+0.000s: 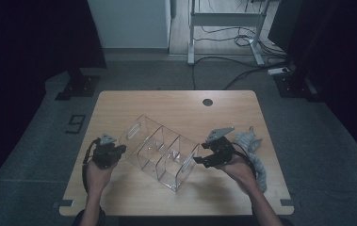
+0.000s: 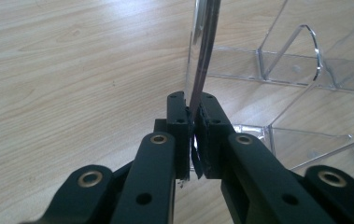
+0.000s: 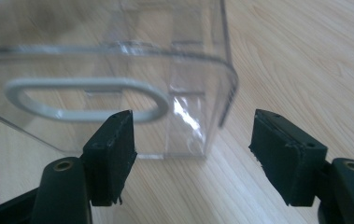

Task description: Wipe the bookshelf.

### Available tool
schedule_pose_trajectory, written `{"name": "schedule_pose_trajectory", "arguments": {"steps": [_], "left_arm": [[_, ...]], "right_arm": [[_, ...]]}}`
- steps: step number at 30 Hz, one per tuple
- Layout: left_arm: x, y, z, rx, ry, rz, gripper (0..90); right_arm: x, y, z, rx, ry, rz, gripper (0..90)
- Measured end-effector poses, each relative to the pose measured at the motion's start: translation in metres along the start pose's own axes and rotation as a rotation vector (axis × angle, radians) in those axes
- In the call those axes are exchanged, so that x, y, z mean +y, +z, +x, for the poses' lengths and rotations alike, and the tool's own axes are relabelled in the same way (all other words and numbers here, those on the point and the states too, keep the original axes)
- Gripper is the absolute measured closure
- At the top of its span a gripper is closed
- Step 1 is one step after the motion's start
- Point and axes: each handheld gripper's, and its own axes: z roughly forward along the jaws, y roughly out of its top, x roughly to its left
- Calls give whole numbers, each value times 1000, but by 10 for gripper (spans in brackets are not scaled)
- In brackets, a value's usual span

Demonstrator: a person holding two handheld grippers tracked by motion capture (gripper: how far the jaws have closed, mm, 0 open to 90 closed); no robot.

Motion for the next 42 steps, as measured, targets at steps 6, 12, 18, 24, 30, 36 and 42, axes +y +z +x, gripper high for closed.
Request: {"name": "schedule_pose_trajectory", "arguments": {"steps": [6,12,18,24,30,36,42], "left_arm": [[7,7,1,3,2,2,843],[14,15,1,-8,-5,-1,828],[23,23,-1,-5,2,10,815],[30,30,-4,-9,0,14,799],[39,39,-5,-12,-4,15,776],[38,34,-5,-25,-30,-10,576],[26,19,-5,-20,-26,-44,424]], "right_arm": [[3,-1,6,26,-2,-14,342],[0,-5,12,50,-1,-3,373],[-3,-10,23,55,-23,8,393],[-8,-13,29,79,-16,13,421],[-9,-12,36,103,-27,29,431],[-2,-23,38,107,-36,2,405],[9,-26,45,135,-91,-23,400]]}}
